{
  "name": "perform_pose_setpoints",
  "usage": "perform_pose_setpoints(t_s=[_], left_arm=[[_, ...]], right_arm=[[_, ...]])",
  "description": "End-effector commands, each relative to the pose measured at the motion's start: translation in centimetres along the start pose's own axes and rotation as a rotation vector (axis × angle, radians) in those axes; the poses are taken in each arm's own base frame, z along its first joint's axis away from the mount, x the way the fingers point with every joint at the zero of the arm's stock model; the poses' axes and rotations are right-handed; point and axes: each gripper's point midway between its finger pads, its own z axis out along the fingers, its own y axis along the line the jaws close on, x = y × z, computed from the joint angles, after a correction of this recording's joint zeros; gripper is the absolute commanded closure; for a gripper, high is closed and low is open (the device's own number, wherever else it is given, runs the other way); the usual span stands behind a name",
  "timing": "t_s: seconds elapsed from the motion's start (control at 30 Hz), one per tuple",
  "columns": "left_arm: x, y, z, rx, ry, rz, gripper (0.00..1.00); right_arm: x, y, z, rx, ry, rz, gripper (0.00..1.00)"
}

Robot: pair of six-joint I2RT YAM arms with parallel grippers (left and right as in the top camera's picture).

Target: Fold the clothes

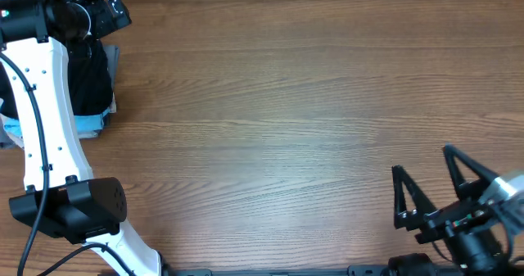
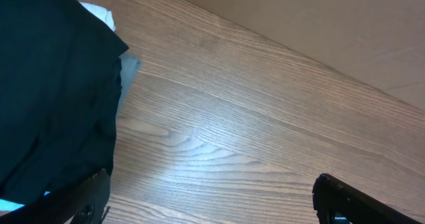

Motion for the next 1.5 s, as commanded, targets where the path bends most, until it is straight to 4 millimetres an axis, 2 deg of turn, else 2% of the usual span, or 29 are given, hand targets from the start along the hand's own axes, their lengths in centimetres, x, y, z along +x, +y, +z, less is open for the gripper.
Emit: perform_pose_setpoints(t_s=[0.0,0.43,0.67,0.83,1.27,1.47], left_arm=[[0.2,-0.2,0.4,-0.006,0.006,0.0,0.0],[0.2,-0.2,0.3,-0.006,0.006,0.0,0.0],[0.2,-0.2,0.3,-0.005,0.006,0.0,0.0],[0.2,-0.2,0.4,-0.006,0.006,0.0,0.0],[0.2,-0.2,0.4,-0.006,0.006,0.0,0.0],[0.2,-0.2,0.4,-0.006,0.006,0.0,0.0]], right_arm=[[1.7,-0.7,0.1,0.0,-0.039,-0.013,0.0],[8.5,-4.4,4.2,-0.019,-0.238,-0.055,0.0],[11.6,-8.6,5.3,0.121,-0.272,0.115,0.0],[13.6,-10.0,5.7,0.176,-0.251,0.13,0.0],[19.3,-12.3,6.0,0.281,-0.045,0.133,0.0],[19.2,-12.2,6.0,0.28,-0.042,0.101,0.0]])
